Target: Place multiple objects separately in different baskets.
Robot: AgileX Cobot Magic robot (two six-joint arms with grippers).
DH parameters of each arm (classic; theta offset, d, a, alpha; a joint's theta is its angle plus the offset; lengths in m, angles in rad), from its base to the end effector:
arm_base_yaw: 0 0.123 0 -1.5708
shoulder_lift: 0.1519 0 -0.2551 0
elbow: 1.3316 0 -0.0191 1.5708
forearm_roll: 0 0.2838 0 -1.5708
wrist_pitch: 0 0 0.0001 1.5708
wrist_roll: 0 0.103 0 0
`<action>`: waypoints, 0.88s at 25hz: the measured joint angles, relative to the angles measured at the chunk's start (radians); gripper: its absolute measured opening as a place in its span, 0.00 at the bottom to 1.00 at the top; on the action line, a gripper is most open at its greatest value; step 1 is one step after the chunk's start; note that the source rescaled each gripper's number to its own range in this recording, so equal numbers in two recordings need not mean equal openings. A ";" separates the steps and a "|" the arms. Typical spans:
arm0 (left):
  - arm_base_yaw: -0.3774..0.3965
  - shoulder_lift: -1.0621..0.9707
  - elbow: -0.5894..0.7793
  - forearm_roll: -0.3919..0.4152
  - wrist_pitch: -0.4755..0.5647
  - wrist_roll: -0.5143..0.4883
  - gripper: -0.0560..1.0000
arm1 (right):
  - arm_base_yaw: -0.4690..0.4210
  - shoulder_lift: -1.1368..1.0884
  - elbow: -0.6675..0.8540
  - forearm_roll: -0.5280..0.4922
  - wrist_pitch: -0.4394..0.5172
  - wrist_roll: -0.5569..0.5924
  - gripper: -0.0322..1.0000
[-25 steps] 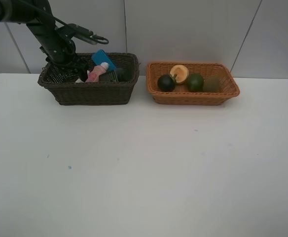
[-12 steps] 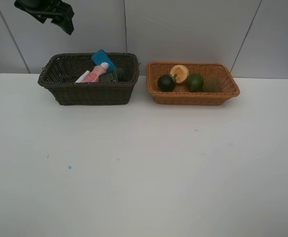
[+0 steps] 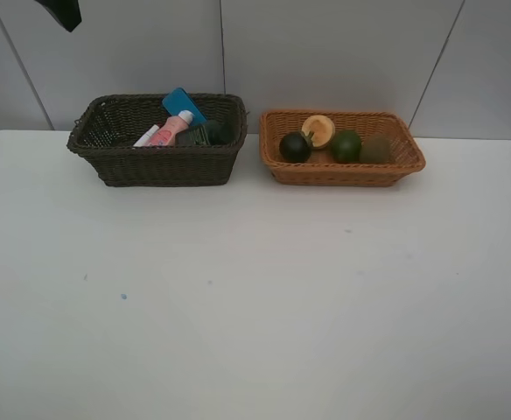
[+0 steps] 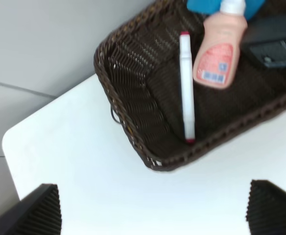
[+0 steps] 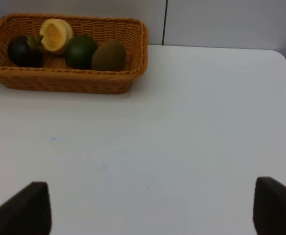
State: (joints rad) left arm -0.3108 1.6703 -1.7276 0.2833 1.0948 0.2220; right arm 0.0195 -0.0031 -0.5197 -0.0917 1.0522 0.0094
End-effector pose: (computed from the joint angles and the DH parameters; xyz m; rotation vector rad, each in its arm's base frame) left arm 0.3895 -0.0982 0.3496 0.7155 2.3881 0.3323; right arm 0.0624 -0.0070 0.2952 -0.0052 2.0107 -0.0907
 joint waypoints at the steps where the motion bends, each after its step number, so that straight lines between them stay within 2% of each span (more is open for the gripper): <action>1: -0.014 -0.033 0.026 0.005 0.000 -0.011 0.99 | 0.000 0.000 0.000 0.000 0.000 0.000 1.00; 7: -0.091 -0.226 0.248 0.043 0.006 -0.102 0.99 | 0.000 0.000 0.000 0.000 0.000 0.000 1.00; 14: -0.098 -0.492 0.568 0.044 0.002 -0.121 0.99 | 0.000 0.000 0.000 0.000 0.000 0.000 1.00; 18: -0.098 -0.703 0.756 -0.009 -0.006 -0.124 0.99 | 0.000 0.000 0.000 0.000 0.000 0.000 1.00; 22: -0.098 -0.924 0.904 -0.052 -0.004 -0.178 0.99 | 0.000 0.000 0.000 0.000 0.000 0.000 1.00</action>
State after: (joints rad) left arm -0.4087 0.7466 -0.8239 0.2312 1.0910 0.0444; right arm 0.0195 -0.0031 -0.5197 -0.0917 1.0522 0.0094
